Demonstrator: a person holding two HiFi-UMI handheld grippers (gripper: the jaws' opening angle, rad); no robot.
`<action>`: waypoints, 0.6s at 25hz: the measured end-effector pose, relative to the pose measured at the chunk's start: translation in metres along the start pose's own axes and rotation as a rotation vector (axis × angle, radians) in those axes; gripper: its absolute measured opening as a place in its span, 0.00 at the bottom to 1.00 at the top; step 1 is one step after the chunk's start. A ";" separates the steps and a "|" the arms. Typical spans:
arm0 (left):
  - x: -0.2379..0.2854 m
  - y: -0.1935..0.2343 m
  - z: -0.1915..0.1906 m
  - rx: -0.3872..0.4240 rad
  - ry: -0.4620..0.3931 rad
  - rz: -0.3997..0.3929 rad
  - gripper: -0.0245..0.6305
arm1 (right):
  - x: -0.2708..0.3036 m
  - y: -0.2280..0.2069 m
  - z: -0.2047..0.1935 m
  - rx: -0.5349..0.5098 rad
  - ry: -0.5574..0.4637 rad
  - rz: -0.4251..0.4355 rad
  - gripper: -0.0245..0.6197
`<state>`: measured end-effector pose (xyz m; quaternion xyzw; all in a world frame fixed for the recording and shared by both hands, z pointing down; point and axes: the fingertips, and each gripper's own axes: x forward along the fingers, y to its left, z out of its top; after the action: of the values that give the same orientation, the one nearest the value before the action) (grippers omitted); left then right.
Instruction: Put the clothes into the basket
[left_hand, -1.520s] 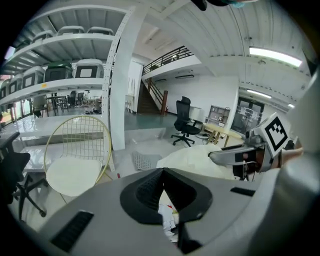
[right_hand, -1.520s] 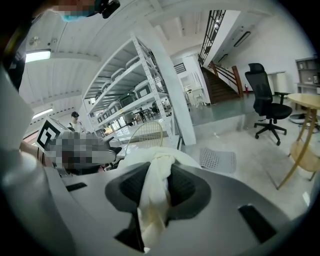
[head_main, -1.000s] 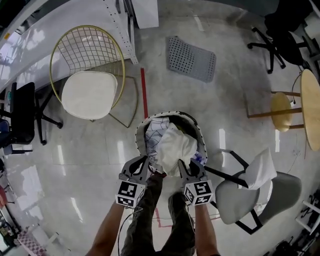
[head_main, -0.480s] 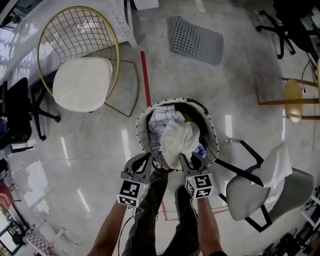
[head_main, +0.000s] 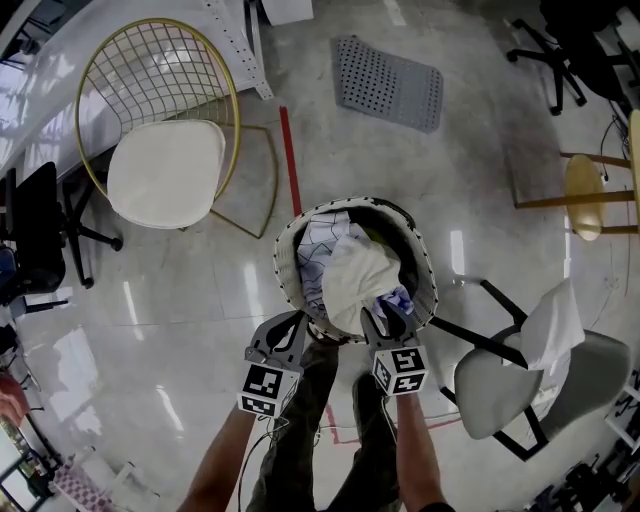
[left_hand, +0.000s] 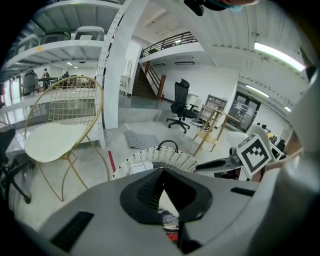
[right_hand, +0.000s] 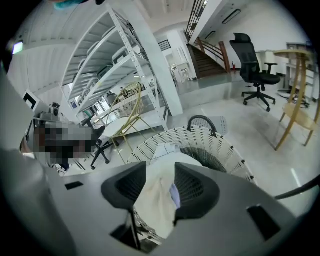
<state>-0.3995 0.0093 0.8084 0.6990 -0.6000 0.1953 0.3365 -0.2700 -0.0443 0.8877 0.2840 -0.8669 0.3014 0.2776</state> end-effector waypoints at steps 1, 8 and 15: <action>-0.002 -0.001 0.002 0.002 -0.004 0.000 0.05 | -0.003 0.001 0.004 -0.002 -0.015 -0.003 0.32; -0.016 -0.024 0.040 0.043 -0.057 -0.015 0.05 | -0.042 0.009 0.050 -0.036 -0.127 -0.014 0.37; -0.033 -0.067 0.101 0.115 -0.134 -0.043 0.05 | -0.105 0.012 0.117 -0.067 -0.269 -0.024 0.37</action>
<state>-0.3547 -0.0352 0.6999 0.7413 -0.5939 0.1750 0.2592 -0.2431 -0.0820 0.7370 0.3226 -0.9025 0.2279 0.1717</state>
